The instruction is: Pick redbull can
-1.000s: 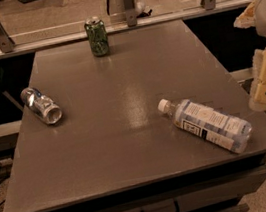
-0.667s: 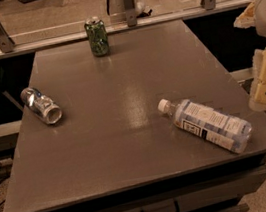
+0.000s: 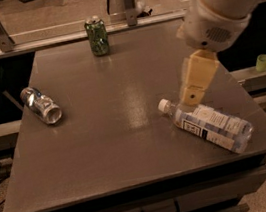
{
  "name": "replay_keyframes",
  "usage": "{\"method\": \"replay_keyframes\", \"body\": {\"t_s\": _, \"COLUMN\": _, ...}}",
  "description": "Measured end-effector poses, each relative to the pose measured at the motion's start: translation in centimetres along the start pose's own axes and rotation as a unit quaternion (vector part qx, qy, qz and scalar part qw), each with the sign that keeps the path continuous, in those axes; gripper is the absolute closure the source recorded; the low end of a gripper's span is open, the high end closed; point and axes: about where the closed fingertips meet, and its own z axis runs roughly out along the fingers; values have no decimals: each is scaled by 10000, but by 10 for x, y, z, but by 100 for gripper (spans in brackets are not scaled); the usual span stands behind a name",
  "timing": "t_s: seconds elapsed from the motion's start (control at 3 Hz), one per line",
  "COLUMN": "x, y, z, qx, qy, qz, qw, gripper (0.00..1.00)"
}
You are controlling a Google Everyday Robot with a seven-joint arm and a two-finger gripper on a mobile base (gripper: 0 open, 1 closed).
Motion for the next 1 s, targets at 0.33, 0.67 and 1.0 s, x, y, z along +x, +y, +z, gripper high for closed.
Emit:
{"method": "replay_keyframes", "body": {"t_s": 0.33, "x": -100, "y": -4, "z": 35, "qx": -144, "qy": -404, "qz": -369, "qw": 9984, "gripper": 0}}
{"method": "replay_keyframes", "body": {"t_s": 0.67, "x": -102, "y": -9, "z": 32, "qx": -117, "qy": -455, "qz": -332, "qw": 9983, "gripper": 0}}
{"method": "replay_keyframes", "body": {"t_s": 1.0, "x": -145, "y": -17, "z": 53, "qx": -218, "qy": -832, "qz": -289, "qw": 9959, "gripper": 0}}
